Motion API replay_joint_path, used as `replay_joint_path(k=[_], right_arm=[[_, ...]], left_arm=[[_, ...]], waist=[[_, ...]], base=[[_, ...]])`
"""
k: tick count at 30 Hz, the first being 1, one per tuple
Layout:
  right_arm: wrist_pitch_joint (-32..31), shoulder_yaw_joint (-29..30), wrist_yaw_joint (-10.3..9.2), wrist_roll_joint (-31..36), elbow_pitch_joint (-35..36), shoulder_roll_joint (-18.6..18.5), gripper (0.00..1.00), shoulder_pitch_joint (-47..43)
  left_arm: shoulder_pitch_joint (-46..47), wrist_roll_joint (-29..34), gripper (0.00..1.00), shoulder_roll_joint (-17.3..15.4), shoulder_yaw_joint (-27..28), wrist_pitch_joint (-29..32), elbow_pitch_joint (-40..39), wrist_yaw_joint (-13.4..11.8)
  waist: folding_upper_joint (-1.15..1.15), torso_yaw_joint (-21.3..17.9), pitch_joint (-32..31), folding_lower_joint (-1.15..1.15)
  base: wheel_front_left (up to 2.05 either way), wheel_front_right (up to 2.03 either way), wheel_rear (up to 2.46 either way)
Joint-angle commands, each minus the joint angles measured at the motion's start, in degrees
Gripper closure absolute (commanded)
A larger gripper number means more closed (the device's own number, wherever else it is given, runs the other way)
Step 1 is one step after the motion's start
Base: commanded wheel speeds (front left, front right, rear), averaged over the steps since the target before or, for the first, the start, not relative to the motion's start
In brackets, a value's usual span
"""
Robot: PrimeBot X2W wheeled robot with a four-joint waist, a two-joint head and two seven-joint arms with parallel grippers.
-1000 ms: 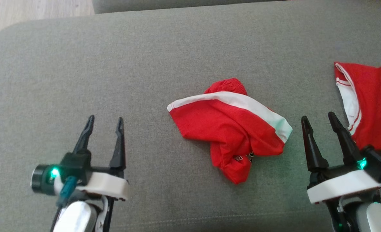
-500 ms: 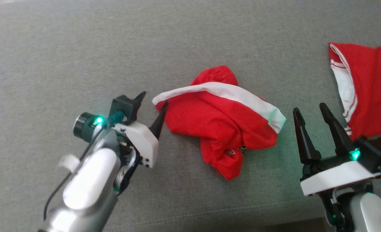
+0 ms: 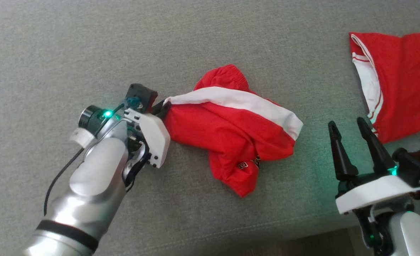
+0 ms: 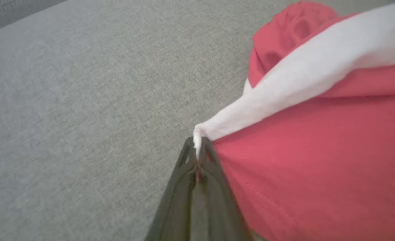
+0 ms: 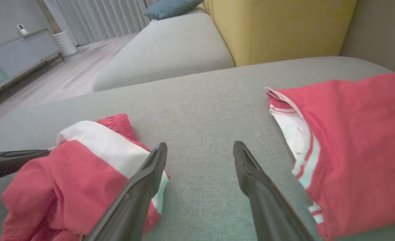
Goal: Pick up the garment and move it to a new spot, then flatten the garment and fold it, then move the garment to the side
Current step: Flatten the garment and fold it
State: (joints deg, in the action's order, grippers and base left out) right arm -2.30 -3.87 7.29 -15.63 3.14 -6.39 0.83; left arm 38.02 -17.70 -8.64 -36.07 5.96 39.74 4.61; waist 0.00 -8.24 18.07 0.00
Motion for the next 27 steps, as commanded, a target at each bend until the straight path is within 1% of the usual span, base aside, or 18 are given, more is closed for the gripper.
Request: replay_joint_path(k=[1, 6, 14, 19, 20, 21, 22, 23, 27], right_arm=[[-0.3, -0.6, 0.2, -0.4, 1.5, -0.7, 0.0, 0.9], [-3.8, -0.1, 0.2, -1.1, -0.6, -1.9, 0.0, 0.4], [-11.4, -6.1, 0.2, -5.3, -0.8, -5.3, 0.0, 2.6], [-12.8, -7.9, 0.2, -6.9, -3.3, -5.9, 0.0, 5.6], [-12.7, -8.0, 0.2, -7.1, -4.1, -6.0, 0.1, 6.2], [-12.7, -8.0, 0.2, -7.1, -4.1, -6.0, 0.1, 6.2], [-12.8, -8.2, 0.2, -7.2, -5.0, -6.1, 0.62, 6.7], [-12.5, -8.4, 0.2, -7.7, -5.6, -6.1, 1.0, 7.1], [-12.3, -8.4, 0.2, -9.6, -7.7, -6.6, 1.0, 7.7]], left_arm=[[1.4, 0.6, 1.0, -0.8, 1.0, 0.1, 0.0, 0.2], [1.3, 0.6, 1.0, -0.3, 0.4, -1.7, 1.8, 0.0], [0.8, 0.2, 1.0, 0.9, -0.3, -4.2, 2.8, -0.3], [0.8, -0.1, 1.0, 1.5, -0.4, -6.6, 3.1, -0.8], [0.7, -0.2, 1.0, 1.6, -0.3, -7.1, 3.2, -0.8], [0.7, -0.2, 1.0, 1.6, -0.3, -7.1, 3.2, -0.8], [0.6, -0.4, 1.0, 1.7, -0.3, -7.8, 3.2, -0.9], [0.5, -0.5, 1.0, 1.8, -0.1, -8.6, 3.2, -1.1], [-0.6, -1.6, 1.0, 1.8, 0.9, -12.3, 2.7, -1.7]], waist=[[0.0, -0.1, 0.0, 0.0], [0.0, -0.2, -0.2, 0.0], [0.0, 1.7, -0.7, 0.0], [0.0, 3.1, -0.8, 0.0], [0.0, 3.4, -0.9, 0.0], [0.0, 3.4, -0.9, 0.0], [0.0, 3.7, -1.0, 0.0], [0.0, 4.1, -1.1, 0.0], [0.0, 5.2, -1.8, 0.0]], base=[[0.0, 0.0, 0.0], [0.0, 0.0, 0.0], [0.0, 0.0, 0.0], [0.0, 0.0, 0.0], [0.0, 0.0, 0.0], [0.0, 0.0, 0.0], [0.0, 0.0, 0.0], [0.0, 0.0, 0.0], [0.0, 0.0, 0.0]])
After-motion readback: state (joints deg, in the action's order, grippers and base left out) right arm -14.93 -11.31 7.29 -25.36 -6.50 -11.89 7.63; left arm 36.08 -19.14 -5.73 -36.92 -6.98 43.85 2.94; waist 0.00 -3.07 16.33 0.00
